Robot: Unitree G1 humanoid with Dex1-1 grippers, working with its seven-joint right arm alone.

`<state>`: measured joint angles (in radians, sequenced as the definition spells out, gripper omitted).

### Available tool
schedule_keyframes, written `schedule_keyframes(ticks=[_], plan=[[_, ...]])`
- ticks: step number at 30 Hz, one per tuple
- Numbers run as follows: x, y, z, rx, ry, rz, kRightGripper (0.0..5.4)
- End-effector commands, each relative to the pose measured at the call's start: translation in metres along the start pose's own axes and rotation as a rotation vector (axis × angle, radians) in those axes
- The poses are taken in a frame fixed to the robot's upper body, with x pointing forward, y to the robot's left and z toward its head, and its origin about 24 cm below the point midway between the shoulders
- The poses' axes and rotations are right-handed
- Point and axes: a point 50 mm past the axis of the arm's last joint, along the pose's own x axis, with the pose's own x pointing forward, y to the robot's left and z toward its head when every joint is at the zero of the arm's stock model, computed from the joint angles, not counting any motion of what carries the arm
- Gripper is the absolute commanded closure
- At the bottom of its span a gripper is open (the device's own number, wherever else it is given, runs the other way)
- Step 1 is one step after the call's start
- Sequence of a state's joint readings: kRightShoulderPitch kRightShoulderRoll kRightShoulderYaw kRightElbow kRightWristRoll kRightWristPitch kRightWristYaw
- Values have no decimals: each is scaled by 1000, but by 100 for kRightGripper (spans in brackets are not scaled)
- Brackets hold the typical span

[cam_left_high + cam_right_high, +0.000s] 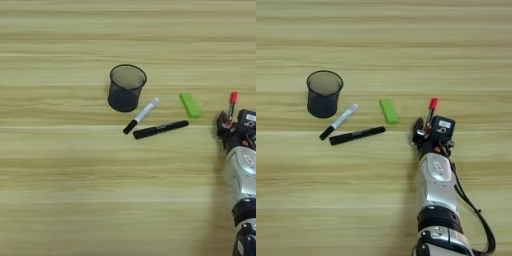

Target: Move the objects on the table

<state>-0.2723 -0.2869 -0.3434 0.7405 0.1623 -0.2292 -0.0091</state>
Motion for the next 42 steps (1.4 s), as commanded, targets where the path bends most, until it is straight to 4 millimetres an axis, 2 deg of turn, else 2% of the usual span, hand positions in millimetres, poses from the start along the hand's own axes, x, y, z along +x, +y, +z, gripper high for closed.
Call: schedule_keyframes(ticks=[1,17,32,42], plan=[[7,3,9,-15,-6,22,331],[8,7,7,28,13,56,515],[8,8,7,35,9,67,520],[3,29,7,67,6,211,531]])
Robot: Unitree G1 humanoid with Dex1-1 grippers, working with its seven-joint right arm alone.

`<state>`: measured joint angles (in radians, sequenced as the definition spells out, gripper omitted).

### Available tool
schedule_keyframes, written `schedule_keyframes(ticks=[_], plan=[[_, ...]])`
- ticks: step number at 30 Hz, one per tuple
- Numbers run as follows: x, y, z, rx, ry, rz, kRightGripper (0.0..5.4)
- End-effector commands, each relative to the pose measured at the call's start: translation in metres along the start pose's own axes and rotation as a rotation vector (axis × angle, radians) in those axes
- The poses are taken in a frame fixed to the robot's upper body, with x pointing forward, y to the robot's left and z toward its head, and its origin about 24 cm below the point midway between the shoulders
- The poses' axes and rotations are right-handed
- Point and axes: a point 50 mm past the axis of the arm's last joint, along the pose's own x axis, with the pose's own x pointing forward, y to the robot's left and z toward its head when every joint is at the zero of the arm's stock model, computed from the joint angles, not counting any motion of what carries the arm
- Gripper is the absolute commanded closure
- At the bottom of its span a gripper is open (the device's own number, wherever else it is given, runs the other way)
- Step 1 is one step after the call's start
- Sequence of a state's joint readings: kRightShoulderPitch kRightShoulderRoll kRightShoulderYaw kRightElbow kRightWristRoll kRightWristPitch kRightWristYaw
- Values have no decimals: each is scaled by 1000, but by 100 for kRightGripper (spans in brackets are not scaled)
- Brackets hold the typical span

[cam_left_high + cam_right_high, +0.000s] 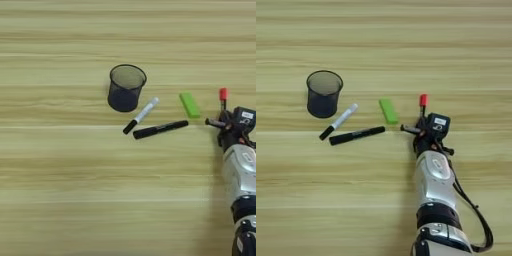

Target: Move the objects on the table

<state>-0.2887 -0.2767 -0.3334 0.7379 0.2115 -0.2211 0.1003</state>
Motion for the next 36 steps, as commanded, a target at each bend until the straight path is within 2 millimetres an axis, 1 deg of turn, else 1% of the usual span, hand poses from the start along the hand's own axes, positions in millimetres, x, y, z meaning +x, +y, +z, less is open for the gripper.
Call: schedule_keyframes(ticks=[1,11,31,36], plan=[[3,20,3,17,14,112,537],[-2,36,1,-7,26,225,537],[-3,33,5,-20,-2,205,537],[-3,31,14,-38,-51,192,476]])
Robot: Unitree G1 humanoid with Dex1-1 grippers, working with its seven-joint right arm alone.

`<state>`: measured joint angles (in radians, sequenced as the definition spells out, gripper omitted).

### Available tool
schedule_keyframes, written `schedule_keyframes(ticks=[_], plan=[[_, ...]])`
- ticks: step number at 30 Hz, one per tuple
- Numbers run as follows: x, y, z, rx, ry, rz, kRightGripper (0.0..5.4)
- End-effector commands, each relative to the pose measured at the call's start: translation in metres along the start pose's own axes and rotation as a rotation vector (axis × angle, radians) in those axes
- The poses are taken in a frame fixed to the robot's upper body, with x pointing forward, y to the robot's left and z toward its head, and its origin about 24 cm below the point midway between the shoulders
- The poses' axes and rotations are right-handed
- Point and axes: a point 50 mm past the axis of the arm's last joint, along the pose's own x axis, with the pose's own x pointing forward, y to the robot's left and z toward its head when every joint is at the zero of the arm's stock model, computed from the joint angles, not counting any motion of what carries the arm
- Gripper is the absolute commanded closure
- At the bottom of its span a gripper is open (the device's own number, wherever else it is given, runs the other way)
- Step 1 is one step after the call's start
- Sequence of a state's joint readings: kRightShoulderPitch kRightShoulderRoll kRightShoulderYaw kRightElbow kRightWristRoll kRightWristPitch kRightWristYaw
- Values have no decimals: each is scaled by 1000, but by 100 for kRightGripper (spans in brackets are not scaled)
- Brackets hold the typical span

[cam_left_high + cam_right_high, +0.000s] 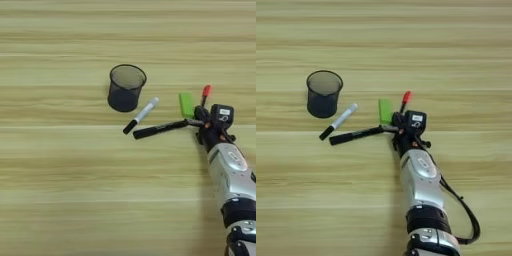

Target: Move the objects on the table

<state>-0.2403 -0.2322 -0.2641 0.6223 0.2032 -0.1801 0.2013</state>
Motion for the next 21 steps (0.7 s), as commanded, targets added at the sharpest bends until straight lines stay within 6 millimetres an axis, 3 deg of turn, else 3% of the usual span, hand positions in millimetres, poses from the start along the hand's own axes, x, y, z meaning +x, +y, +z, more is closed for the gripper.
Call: schedule_keyframes(ticks=[1,13,21], plan=[[4,2,19,-34,-64,10,467],[-10,3,40,-87,-135,59,314],[-16,4,36,-124,-97,108,228]])
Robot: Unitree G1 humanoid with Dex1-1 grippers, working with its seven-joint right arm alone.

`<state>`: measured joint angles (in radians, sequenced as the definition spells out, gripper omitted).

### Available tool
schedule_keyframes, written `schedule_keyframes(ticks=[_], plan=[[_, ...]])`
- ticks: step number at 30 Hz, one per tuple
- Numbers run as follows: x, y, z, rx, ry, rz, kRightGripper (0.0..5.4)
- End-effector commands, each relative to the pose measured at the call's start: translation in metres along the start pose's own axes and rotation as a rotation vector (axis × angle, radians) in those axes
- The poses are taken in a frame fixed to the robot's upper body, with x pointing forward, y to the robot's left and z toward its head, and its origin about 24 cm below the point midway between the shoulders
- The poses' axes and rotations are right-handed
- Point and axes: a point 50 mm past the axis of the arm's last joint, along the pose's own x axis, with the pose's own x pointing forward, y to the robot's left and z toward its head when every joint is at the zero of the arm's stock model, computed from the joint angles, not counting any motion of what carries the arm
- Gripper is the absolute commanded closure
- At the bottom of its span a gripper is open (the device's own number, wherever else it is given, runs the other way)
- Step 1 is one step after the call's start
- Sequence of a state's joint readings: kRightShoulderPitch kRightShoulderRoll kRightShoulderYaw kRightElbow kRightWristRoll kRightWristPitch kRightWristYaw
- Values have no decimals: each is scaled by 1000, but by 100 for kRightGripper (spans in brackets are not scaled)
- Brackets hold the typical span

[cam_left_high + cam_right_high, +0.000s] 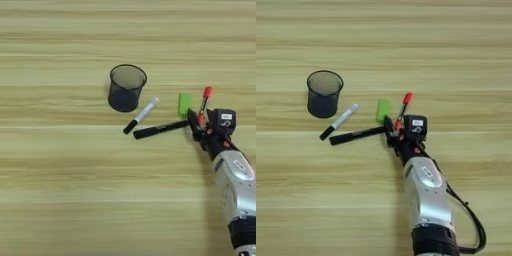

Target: Move the objects on the table

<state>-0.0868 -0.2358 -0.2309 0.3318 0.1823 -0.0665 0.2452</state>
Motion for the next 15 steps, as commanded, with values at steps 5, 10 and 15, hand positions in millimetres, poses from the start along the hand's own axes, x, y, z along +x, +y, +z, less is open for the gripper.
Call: schedule_keyframes(ticks=[5,10,15], plan=[[3,6,30,-78,-94,96,161],[-8,13,37,-151,-115,185,99],[-12,20,41,-176,-120,225,39]])
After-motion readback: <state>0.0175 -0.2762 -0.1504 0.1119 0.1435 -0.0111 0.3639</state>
